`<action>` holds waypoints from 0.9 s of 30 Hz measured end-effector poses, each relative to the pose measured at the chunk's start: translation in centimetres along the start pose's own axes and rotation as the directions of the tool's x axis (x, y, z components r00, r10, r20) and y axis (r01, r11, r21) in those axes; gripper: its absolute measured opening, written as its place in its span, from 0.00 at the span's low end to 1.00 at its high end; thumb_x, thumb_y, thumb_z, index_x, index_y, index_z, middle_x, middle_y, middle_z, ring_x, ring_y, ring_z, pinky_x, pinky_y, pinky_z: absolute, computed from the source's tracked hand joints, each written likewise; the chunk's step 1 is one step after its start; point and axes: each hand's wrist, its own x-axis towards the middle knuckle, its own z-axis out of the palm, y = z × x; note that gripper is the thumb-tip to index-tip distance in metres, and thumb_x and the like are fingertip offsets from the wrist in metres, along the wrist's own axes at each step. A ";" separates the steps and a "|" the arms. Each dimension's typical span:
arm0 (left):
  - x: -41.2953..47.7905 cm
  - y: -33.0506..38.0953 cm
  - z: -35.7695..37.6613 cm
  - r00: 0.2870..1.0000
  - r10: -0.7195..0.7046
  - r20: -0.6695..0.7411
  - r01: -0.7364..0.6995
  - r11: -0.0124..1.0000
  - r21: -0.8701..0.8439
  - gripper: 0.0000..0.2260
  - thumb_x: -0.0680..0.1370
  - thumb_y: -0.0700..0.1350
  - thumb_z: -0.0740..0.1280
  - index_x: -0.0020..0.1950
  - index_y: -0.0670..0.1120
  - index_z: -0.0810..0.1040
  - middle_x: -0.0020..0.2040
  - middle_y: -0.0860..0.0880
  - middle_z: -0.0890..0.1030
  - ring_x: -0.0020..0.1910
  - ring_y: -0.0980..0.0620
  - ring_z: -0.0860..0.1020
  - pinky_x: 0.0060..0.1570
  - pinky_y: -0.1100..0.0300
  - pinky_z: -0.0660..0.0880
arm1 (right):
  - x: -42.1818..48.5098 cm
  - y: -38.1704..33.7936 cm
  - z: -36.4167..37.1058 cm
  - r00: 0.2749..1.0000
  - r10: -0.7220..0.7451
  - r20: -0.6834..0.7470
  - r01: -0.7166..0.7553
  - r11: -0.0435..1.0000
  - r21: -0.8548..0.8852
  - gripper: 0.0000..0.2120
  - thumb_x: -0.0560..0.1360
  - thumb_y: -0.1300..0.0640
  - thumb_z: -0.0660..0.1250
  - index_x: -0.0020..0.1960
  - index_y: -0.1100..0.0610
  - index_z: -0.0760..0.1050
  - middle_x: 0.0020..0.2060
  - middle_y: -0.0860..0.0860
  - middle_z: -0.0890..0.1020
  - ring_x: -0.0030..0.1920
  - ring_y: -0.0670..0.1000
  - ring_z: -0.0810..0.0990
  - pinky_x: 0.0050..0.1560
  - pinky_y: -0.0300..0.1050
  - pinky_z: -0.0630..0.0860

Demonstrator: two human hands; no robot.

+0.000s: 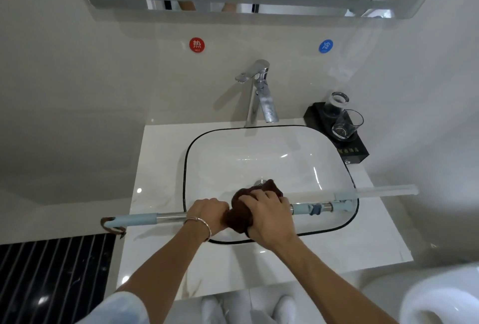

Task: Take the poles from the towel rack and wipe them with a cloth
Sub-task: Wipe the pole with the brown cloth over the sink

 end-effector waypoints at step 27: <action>-0.6 -0.4 3.2 0.916 0.130 -0.379 -0.150 0.988 -0.022 0.33 0.52 0.44 0.79 0.57 0.38 0.80 0.51 0.46 0.83 0.49 0.49 0.82 0.50 0.50 0.78 | 0.2 -0.9 -0.9 0.998 0.033 0.056 -0.034 0.999 0.009 0.25 0.52 0.49 0.76 0.49 0.45 0.80 0.43 0.47 0.81 0.40 0.55 0.80 0.41 0.51 0.74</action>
